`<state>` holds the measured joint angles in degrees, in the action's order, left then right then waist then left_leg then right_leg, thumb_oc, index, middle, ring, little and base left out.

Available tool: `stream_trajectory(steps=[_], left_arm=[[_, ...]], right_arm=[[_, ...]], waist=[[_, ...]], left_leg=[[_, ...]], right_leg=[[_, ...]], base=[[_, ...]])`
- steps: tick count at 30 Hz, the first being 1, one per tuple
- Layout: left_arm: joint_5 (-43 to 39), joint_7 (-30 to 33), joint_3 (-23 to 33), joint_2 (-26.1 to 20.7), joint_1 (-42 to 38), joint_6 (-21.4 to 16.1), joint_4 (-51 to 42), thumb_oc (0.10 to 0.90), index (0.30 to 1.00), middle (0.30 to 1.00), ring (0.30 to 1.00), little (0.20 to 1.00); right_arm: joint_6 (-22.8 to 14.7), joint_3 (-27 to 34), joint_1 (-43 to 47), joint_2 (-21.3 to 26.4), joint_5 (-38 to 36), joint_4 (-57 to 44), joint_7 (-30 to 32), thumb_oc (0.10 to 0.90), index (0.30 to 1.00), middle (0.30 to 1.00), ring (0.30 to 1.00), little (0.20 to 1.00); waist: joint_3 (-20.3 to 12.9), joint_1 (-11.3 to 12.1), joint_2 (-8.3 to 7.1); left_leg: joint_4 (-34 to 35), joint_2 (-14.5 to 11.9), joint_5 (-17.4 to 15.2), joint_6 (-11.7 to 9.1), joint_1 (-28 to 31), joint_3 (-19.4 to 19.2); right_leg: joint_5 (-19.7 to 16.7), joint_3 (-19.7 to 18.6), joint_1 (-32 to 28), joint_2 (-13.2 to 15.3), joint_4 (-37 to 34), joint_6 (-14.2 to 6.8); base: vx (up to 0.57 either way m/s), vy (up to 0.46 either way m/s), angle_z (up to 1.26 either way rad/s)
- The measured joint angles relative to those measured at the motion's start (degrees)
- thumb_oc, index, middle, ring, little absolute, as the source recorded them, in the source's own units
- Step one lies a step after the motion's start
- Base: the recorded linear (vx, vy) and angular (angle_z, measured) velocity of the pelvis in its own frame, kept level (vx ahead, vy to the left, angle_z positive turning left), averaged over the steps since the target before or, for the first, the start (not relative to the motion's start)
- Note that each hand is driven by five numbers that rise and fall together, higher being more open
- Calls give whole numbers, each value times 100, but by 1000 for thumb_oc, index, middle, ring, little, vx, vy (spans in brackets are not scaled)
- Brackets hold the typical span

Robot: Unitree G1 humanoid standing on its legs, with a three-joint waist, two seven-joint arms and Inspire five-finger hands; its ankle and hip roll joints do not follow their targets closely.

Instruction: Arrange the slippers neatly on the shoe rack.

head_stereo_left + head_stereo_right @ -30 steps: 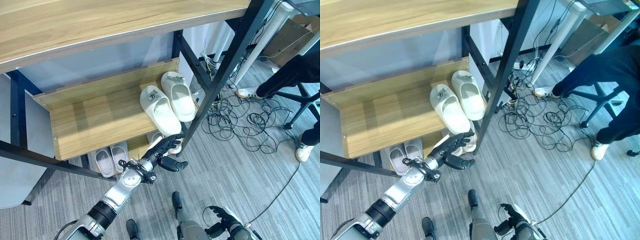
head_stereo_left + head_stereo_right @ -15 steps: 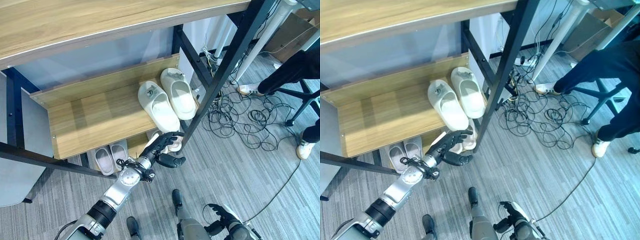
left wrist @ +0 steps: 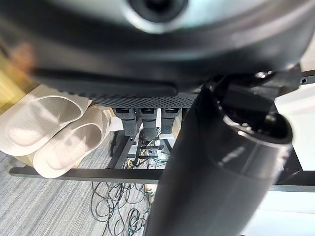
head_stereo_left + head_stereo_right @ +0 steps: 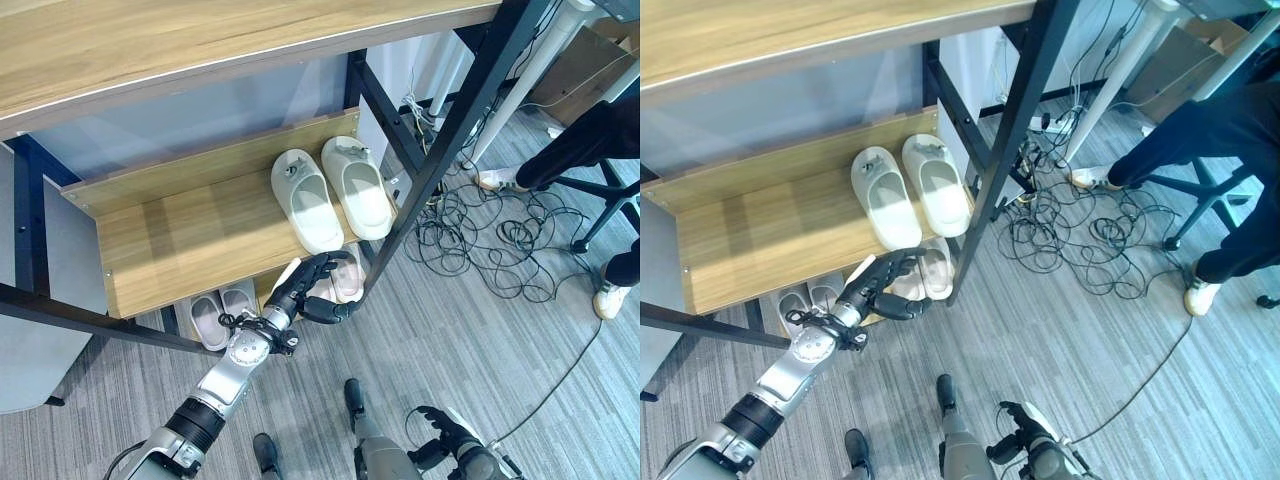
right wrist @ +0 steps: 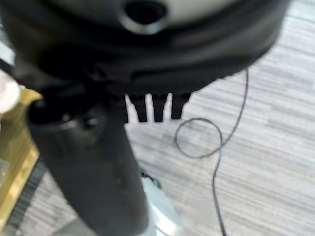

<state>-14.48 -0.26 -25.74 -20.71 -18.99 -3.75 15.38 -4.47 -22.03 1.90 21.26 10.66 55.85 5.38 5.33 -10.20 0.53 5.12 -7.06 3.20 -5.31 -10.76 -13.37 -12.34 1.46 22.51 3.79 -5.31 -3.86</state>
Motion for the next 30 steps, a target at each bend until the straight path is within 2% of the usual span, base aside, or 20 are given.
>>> stream_trajectory(steps=[12,17,23,27,30], left_arm=[[-13,-115,-112,37,10,0,-1,800,900,900,900,900],[-15,-308,-95,12,226,1,-116,800,900,900,900,900],[-17,-492,44,-70,1203,6,-282,800,900,900,900,900],[-11,-563,496,-117,1945,9,-209,800,900,900,900,900],[-13,-555,794,-82,2285,3,259,800,900,900,900,900]], right_arm=[[5,0,59,2,0,10,0,800,900,900,900,900],[14,0,81,2,1,13,-7,800,900,900,900,900],[14,7,108,6,6,9,-9,800,900,900,900,900],[18,21,154,11,38,3,-17,800,900,900,900,900],[27,28,140,19,52,4,-22,800,900,900,900,900]], waist=[[38,26,40],[102,126,86],[102,302,86],[99,345,91],[74,492,75]], left_leg=[[0,-13,0,0,101,55],[0,-27,-1,1,219,119],[0,-107,-27,41,489,236],[0,-124,-31,46,659,372],[1,-126,-35,51,785,467]], right_leg=[[7,54,-132,0,-1,-6],[36,129,-292,3,-1,-20],[134,301,-652,-44,-6,24],[187,423,-901,-40,-11,16],[237,540,-1097,-17,-40,6]], base=[[1,-1,2],[17,-1,6],[23,-1,12],[32,6,16],[14,36,21]])
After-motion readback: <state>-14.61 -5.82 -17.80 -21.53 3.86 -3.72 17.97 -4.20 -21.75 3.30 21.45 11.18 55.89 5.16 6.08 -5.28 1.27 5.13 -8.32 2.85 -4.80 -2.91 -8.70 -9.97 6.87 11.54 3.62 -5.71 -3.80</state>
